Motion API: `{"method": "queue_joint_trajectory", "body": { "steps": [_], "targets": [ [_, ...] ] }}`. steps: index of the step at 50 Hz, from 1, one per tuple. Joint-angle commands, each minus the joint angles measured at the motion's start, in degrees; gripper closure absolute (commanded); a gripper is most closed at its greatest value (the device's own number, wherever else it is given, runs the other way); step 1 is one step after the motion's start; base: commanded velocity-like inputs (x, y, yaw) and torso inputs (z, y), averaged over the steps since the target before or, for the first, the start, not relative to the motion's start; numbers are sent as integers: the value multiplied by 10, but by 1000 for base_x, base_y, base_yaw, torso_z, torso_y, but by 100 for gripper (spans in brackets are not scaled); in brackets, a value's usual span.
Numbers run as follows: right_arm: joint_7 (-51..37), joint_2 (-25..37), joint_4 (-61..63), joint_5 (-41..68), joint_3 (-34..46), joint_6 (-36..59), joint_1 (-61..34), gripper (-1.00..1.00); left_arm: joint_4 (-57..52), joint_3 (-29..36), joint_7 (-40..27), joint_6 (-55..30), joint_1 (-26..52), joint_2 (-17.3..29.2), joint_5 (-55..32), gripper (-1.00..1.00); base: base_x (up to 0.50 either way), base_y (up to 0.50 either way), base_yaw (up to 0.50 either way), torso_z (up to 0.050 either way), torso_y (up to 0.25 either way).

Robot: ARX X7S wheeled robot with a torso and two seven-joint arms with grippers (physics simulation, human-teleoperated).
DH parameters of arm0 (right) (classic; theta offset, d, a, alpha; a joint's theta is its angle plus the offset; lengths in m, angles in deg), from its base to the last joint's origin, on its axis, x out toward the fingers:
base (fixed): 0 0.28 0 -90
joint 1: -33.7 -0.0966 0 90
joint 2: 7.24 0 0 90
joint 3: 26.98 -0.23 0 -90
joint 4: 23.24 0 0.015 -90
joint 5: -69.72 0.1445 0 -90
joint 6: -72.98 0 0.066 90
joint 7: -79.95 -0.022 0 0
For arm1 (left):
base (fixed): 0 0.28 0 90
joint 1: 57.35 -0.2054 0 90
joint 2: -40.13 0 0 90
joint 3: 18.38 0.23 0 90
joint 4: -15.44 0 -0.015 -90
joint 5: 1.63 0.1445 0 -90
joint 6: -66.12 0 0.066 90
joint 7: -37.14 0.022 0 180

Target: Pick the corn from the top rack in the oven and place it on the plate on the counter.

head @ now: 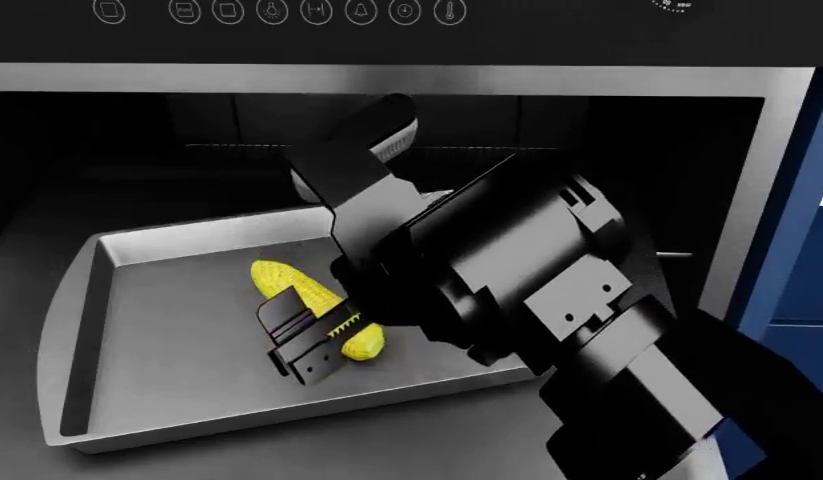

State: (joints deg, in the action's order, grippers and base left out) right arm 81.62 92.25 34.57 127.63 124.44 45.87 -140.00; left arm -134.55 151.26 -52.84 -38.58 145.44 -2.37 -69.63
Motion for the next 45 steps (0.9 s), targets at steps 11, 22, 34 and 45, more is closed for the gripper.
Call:
{"method": "queue_joint_trajectory", "body": {
  "steps": [11,22,34,45],
  "targets": [
    [-8,0,4,3,2,-15,32,-100,0,5,0,4,-3,0,8,-100,0,0,0,0,0],
    [-8,1,11,7,1,-21,41,-100,0,9,0,6,-1,0,9,-100,0,0,0,0,0],
    [7,0,-12,-2,7,-39,44,-100,0,21,0,10,1,2,15,-100,0,0,0,0,0],
    [29,-10,-45,-15,16,-52,30,-100,0,29,0,12,-3,-1,23,-100,0,0,0,0,0]
  ]
}}
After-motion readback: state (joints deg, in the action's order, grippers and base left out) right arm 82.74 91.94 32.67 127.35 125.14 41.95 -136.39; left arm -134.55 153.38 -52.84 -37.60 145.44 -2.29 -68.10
